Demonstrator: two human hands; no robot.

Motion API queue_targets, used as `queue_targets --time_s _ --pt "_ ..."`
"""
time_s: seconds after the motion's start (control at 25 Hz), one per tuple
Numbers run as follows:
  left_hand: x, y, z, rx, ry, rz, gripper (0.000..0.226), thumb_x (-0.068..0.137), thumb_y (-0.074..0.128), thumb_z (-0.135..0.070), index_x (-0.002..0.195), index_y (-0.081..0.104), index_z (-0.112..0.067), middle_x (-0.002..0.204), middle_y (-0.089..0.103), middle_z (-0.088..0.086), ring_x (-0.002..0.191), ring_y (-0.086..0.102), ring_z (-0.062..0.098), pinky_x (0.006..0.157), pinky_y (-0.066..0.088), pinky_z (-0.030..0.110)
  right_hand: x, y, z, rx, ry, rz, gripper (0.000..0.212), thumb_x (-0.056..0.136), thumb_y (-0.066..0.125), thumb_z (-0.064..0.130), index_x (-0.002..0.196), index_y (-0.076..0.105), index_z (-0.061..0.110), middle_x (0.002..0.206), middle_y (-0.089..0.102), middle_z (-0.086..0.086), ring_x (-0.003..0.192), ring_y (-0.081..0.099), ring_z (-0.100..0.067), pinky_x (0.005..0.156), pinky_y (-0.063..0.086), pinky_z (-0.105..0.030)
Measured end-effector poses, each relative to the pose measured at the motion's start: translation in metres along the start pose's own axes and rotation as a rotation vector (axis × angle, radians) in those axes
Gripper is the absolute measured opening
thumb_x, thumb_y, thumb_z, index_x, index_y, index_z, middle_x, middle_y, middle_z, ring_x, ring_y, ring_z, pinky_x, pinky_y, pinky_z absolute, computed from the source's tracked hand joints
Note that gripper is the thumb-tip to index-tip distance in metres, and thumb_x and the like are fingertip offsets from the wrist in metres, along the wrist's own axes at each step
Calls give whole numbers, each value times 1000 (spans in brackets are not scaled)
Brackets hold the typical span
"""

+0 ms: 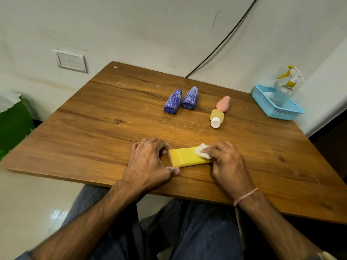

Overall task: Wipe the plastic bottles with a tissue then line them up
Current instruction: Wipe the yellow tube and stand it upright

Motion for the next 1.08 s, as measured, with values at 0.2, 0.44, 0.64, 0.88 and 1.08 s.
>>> queue_targets --time_s 0.2,0.44,0.64,0.88,1.08 --pt "5 6 3 -38 -6 31 56 52 70 -67 97 58 -36 93 53 -21 97 47 5 97 36 35 2 23 60 48 35 -3 41 82 50 -7 113 73 8 110 68 -4 108 55 -20 95 52 -33" --pt "5 7 4 -15 -17 47 55 52 78 -65 94 56 -37 91 52 -21 93 45 5 93 34 33 -4 9 -10 -24 151 -9 43 88 60 -6 128 66 9 131 66 -6 124 55 -22 109 44 -34" --pt "1 1 -2 -31 19 4 47 58 61 -66 92 62 -33 90 58 -19 88 51 9 92 45 41 -17 40 76 195 19 11 44 95 45 -1 137 57 5 144 55 -10 141 44 -20 120 32 -35" --pt "2 1 -9 6 21 24 55 52 58 -78 89 61 -38 80 54 -20 82 52 8 85 49 40 -20 17 0 98 59 -47 59 83 56 -19 137 57 7 144 55 -8 138 48 -20 120 32 -43" --pt "2 -3 -14 -35 38 16 67 69 46 -81 95 76 -28 77 56 -16 72 53 5 72 47 35 -11 1 -10 80 133 -184 49 85 57 -17 128 66 6 135 63 -7 130 53 -15 118 34 -33"
Point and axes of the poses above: each hand's wrist, its own x-axis towards the middle knuckle, its own y-axis out of the palm, z = x × y, the point moved 10 cm from there along x, towards the middle knuckle
